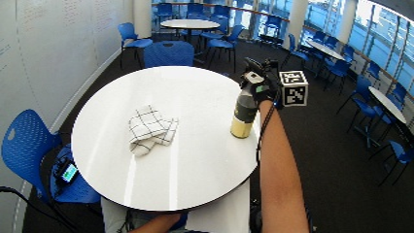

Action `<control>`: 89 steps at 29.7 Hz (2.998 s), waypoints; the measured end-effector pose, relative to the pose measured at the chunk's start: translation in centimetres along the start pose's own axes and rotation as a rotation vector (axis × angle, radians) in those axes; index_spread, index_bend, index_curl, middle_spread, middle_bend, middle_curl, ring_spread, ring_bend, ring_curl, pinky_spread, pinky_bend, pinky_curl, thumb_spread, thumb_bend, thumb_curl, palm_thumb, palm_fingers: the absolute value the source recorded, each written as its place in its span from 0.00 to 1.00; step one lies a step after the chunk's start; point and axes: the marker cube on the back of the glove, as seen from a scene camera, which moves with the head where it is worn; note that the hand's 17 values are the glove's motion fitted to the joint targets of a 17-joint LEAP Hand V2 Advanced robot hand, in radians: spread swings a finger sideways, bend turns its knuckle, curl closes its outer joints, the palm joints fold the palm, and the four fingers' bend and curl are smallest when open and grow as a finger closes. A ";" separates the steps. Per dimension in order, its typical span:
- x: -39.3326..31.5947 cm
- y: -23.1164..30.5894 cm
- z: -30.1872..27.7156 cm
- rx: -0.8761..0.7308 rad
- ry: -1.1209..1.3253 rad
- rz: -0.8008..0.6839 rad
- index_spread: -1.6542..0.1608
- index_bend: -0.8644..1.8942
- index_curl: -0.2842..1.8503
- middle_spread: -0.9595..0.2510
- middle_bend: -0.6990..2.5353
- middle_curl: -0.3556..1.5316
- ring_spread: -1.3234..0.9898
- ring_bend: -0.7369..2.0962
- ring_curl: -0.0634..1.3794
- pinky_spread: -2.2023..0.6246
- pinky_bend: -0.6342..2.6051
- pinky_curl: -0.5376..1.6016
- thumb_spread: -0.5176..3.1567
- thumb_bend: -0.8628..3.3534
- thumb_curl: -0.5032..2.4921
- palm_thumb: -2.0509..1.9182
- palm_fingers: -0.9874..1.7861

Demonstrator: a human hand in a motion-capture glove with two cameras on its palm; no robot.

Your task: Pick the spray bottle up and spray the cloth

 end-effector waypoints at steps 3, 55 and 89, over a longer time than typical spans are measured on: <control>0.0 -0.1 0.2 0.010 0.002 -0.008 0.74 0.40 0.38 0.63 0.42 0.47 0.49 0.43 0.34 0.78 0.26 0.34 0.29 0.20 0.38 0.78 0.80; 7.5 1.0 2.5 0.131 0.009 -0.024 0.74 0.44 0.45 0.62 0.43 0.47 0.50 0.47 0.37 0.70 0.29 0.43 0.21 0.20 0.42 0.76 0.84; -1.1 0.9 4.2 -0.337 0.646 -0.291 0.75 0.44 0.45 0.63 0.44 0.47 0.50 0.47 0.36 0.70 0.31 0.44 0.20 0.20 0.43 0.76 0.85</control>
